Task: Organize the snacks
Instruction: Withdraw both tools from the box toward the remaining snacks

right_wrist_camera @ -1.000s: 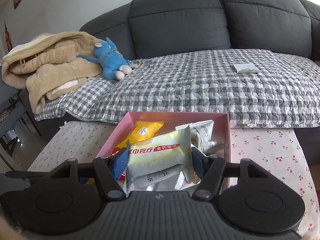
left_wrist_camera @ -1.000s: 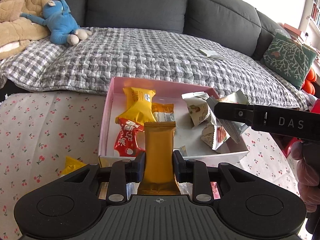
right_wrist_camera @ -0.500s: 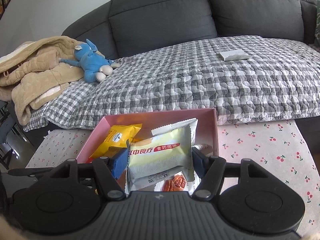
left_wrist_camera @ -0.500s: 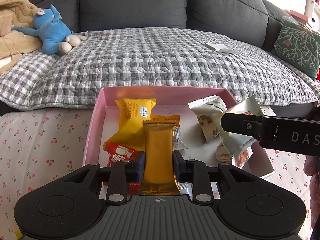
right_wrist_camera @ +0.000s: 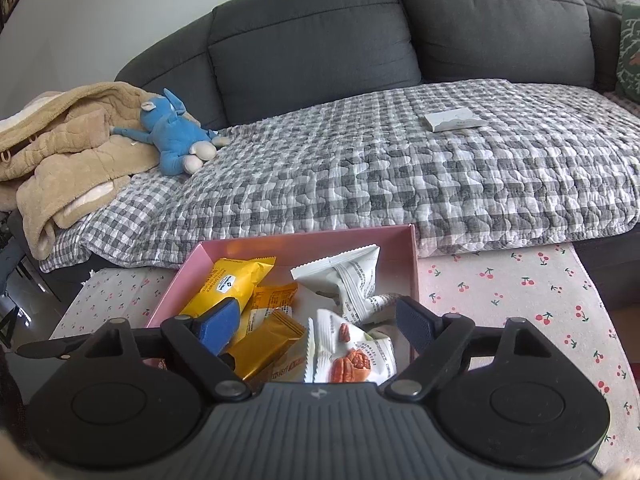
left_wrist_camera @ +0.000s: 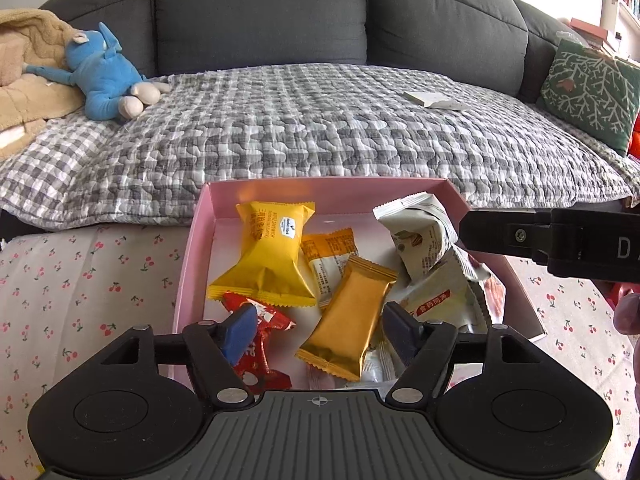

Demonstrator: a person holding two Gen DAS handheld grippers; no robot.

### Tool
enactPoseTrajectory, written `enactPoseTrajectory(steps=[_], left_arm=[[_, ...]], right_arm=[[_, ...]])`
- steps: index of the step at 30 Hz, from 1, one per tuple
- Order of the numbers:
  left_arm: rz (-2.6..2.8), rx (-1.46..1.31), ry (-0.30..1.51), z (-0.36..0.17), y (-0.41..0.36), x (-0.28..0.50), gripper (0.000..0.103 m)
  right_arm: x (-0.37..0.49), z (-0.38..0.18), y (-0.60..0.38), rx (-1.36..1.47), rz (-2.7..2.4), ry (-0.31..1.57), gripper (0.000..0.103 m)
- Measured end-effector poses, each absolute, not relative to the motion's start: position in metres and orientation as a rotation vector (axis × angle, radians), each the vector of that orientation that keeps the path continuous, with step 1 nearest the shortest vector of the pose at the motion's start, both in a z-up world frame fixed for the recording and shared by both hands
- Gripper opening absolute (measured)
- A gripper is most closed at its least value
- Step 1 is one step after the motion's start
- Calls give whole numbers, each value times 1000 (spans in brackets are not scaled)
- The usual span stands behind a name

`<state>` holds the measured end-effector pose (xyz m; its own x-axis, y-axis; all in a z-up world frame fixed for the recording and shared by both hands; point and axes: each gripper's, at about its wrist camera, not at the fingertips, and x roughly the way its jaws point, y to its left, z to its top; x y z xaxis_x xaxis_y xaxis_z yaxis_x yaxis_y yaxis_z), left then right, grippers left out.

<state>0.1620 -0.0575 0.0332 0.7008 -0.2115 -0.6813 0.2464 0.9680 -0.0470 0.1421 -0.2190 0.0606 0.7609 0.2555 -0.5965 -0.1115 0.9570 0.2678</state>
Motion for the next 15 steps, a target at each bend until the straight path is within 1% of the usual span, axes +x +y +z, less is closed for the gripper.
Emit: enactPoseTrajectory(steps=[6,15], left_arm=[[-280,70,722,42,-45,138,83],[-287,153,701,53,-28,97,91]], right_arm=[[125,68,-214,184,186,684,91],[92,75,-207,172,164,701,96]])
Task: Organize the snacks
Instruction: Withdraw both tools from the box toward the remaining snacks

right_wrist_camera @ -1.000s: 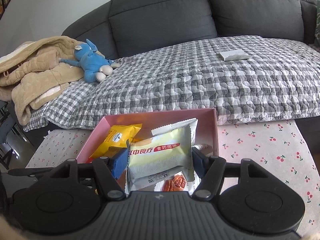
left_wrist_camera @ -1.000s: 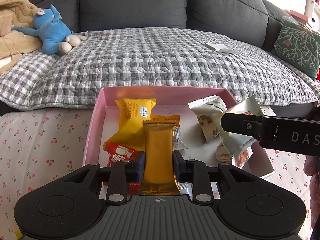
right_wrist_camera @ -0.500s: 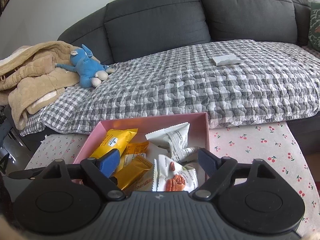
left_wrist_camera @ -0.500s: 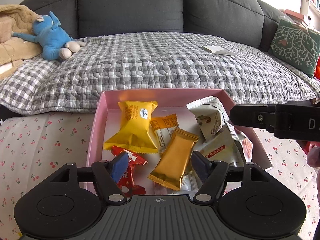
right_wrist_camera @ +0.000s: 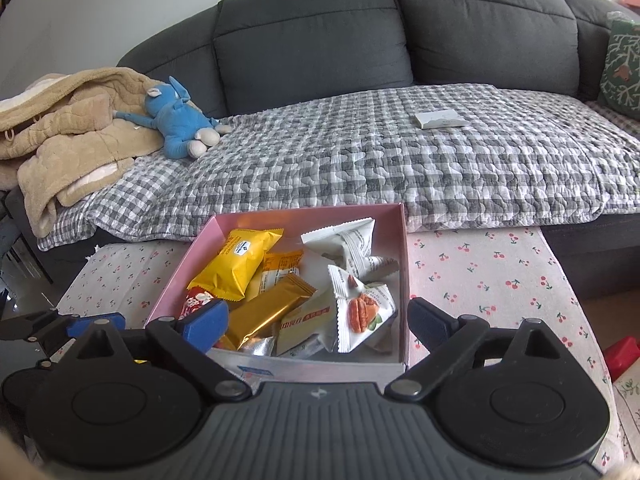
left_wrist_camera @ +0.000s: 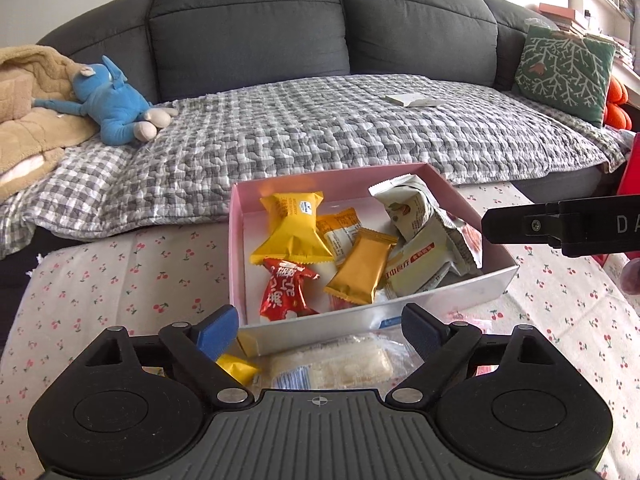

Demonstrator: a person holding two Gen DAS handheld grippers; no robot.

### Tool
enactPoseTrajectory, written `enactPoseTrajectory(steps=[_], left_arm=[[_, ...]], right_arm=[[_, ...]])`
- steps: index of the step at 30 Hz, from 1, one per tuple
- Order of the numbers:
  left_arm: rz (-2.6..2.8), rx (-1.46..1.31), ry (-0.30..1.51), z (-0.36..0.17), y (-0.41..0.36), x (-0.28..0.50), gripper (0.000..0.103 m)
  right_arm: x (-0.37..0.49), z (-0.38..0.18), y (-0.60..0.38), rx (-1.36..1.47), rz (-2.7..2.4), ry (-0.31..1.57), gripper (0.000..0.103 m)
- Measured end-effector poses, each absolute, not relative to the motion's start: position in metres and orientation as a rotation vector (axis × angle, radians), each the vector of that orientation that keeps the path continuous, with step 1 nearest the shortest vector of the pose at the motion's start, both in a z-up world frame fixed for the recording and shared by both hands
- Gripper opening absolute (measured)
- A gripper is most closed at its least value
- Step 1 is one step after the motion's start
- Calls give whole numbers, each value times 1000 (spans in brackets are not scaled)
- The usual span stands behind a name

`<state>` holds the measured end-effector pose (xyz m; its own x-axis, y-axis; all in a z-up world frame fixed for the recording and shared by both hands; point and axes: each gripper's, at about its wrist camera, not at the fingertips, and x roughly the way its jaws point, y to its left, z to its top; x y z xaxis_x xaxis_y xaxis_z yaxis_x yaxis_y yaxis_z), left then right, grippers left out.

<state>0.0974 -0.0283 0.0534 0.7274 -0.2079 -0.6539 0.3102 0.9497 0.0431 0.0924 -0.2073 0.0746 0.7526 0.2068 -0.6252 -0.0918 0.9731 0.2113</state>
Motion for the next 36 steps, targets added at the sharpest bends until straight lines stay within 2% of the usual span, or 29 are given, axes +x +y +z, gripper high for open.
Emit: enactPoseTrajectory(steps=[16,24,36], left_arm=[[-282,202,700,56,3,45,97],[-283,145,701,46,29,29,97],[-207,212,698,24,63,18,97]], right_arm=[[41,85,-179,19,165,677,102],[20,70,-167,-29,197,653,102],[-4,42,-161,-72,186,673,102]])
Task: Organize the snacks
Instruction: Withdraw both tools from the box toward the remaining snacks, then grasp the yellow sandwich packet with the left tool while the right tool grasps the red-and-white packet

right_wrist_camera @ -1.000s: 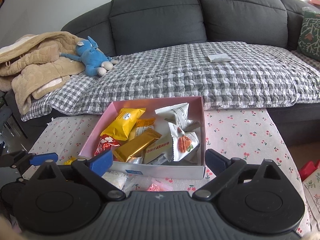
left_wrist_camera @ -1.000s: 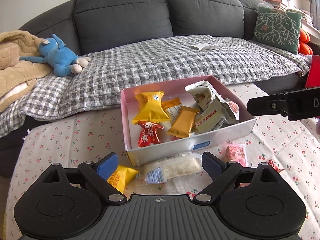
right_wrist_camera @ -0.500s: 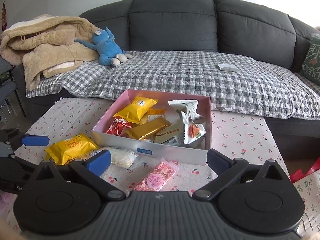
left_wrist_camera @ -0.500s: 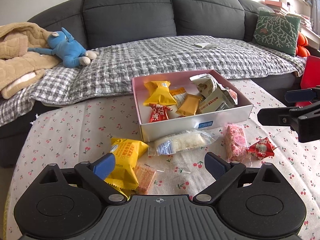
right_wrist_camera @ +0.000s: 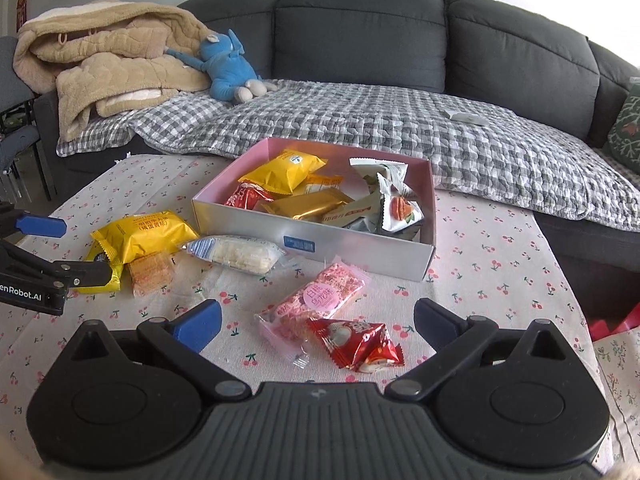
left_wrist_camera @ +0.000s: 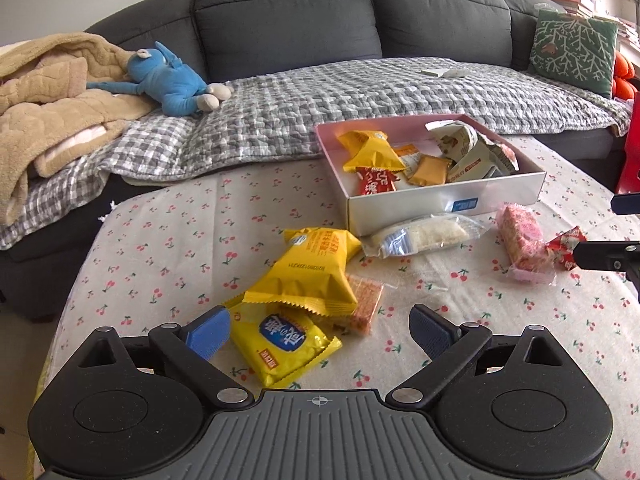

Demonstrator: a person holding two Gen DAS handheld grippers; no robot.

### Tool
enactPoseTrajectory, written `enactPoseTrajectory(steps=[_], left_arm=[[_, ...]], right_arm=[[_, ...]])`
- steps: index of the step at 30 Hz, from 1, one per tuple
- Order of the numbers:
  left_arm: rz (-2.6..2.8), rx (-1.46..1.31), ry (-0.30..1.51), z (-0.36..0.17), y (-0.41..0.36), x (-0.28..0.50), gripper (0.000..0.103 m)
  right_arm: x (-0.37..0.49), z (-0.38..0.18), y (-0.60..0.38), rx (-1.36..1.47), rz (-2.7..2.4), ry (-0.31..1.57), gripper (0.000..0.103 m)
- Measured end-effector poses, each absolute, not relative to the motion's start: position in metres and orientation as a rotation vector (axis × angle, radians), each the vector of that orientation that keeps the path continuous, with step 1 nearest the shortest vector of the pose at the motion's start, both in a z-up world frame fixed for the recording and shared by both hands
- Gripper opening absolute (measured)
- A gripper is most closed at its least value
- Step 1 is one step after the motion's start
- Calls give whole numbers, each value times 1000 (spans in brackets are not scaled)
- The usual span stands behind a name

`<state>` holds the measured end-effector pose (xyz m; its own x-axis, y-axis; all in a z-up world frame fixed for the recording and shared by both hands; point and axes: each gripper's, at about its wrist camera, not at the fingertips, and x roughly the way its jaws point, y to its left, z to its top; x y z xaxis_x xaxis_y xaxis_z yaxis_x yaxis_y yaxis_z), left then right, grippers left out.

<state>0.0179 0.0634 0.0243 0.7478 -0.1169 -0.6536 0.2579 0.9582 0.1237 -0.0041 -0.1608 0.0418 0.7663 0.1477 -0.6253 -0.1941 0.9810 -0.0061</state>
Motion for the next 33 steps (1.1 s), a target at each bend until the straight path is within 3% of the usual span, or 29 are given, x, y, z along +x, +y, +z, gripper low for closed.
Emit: enactPoseTrajectory(steps=[11,23,33], left_arm=[[-199,256,699,-2,64,19,97],[-173,208,618,20,61,57,97],[-212,188,670,12,50,84,90]], right_arm=[[-10,15,-163,-80,131,705,102],[4,19,-176,35,61,673,101],[24,4,-187,86,47,744,85]])
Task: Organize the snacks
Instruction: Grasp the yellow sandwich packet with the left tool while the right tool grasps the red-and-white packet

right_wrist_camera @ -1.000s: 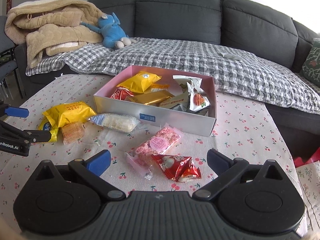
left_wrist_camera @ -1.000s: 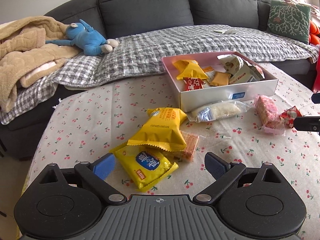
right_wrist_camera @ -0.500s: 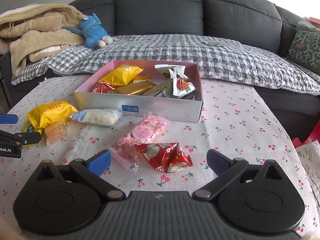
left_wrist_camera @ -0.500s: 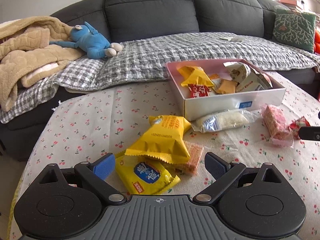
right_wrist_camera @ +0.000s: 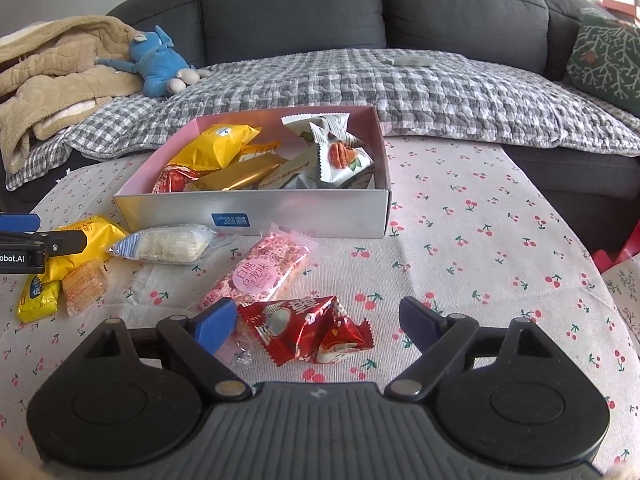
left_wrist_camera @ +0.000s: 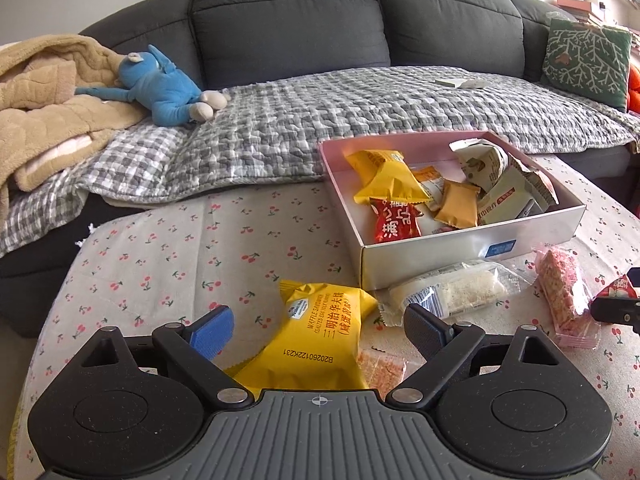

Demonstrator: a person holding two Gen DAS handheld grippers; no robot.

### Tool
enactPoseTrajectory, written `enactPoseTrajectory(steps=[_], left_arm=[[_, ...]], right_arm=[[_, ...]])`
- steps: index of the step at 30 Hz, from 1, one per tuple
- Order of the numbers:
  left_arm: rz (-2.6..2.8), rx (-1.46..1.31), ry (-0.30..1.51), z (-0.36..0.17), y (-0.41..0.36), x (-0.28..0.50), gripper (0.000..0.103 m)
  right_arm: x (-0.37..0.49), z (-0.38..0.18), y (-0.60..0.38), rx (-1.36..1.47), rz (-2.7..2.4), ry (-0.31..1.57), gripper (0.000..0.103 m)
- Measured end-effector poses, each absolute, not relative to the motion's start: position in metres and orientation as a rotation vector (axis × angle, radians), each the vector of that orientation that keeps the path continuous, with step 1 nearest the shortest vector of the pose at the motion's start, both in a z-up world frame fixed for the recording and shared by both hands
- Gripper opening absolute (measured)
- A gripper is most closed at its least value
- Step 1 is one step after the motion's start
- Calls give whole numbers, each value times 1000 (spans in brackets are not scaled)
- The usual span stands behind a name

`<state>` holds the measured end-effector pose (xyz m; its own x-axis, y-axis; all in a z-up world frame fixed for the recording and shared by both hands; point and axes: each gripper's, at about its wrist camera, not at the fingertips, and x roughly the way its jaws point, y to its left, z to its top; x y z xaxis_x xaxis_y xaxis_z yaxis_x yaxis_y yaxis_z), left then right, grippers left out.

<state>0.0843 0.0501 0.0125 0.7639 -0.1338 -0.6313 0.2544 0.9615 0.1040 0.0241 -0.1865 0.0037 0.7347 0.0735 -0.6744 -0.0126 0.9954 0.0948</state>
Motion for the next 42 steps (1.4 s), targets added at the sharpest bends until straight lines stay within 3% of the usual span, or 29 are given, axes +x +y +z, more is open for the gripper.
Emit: enactPoseTrajectory(steps=[10,15,23,29,34,42], left_arm=[[-191,153,730,1,49,93,69],[-197,138,746,0,49,93,51],[-178,125,749,1,48,89,47],[-177,111,748,4,48,81,45],[-176,102,759,5,48,77,45],[-196,95,759,10,43,63,44]], right_arm=[[28,2,-190,123,80,758,81],[30,2,-190,136,100,769,78],[29,4,-190,144,134,779,66],[26,7,-188,138,156,776,50],[24,7,-187,122,172,784,50],[9,18,-186,36,242,785,67]])
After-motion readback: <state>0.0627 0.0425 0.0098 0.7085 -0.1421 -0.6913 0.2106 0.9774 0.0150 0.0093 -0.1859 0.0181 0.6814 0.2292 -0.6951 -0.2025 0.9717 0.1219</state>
